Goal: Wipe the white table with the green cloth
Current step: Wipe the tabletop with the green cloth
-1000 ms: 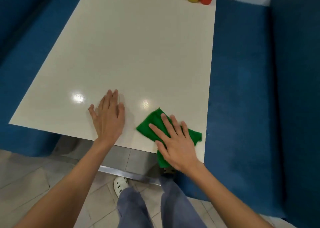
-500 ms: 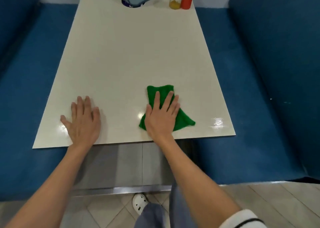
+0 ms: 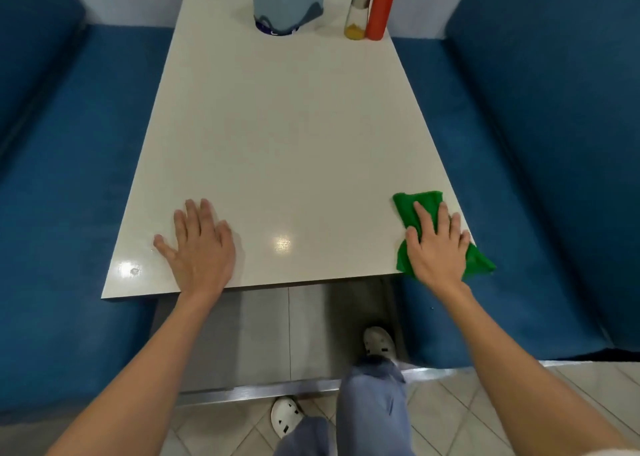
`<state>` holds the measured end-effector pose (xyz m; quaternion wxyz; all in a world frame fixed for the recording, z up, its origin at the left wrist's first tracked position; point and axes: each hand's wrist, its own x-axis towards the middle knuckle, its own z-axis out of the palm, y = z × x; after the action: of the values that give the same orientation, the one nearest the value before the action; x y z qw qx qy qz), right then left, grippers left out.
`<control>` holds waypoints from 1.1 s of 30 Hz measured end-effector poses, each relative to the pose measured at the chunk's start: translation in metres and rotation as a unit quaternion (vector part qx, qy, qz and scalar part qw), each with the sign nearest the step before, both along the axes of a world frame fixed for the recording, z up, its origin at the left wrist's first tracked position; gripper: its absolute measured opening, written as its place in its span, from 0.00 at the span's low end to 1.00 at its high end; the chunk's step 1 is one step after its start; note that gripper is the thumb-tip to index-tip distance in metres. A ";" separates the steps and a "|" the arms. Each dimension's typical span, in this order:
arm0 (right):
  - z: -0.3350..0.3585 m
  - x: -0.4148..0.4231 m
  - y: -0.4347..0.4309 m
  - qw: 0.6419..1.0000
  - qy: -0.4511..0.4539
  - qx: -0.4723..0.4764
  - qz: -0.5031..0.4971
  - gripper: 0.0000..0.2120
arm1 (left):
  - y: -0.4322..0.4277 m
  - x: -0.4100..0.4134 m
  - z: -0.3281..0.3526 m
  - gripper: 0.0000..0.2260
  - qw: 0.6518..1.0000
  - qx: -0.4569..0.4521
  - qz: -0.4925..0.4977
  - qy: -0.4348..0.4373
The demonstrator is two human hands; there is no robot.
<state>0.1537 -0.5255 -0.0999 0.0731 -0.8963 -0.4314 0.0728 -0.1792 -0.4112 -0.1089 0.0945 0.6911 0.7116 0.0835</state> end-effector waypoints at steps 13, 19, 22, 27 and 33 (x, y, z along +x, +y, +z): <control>0.012 -0.117 0.070 0.982 -0.046 -0.013 0.185 0.26 | 0.001 0.002 0.001 0.24 1.000 0.003 0.004 -0.003; 0.006 -0.074 0.041 0.967 0.025 0.003 0.253 0.26 | 0.002 0.000 -0.001 0.24 1.000 0.009 0.001 0.007; 0.003 -0.016 0.017 0.987 -0.002 0.009 0.157 0.25 | 0.003 -0.001 -0.003 0.24 1.000 0.008 0.002 0.010; 0.001 0.065 0.007 0.999 0.020 -0.013 0.023 0.26 | 0.003 0.001 -0.004 0.24 1.000 0.010 0.006 0.012; -0.002 0.032 0.050 0.991 0.014 -0.007 -0.135 0.30 | 0.002 0.002 -0.003 0.24 1.000 0.008 0.007 0.010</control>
<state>0.1859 -0.4754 -0.1019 0.0821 -0.9455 -0.3052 0.0783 -0.1774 -0.4089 -0.1123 0.0813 0.6874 0.7169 0.0833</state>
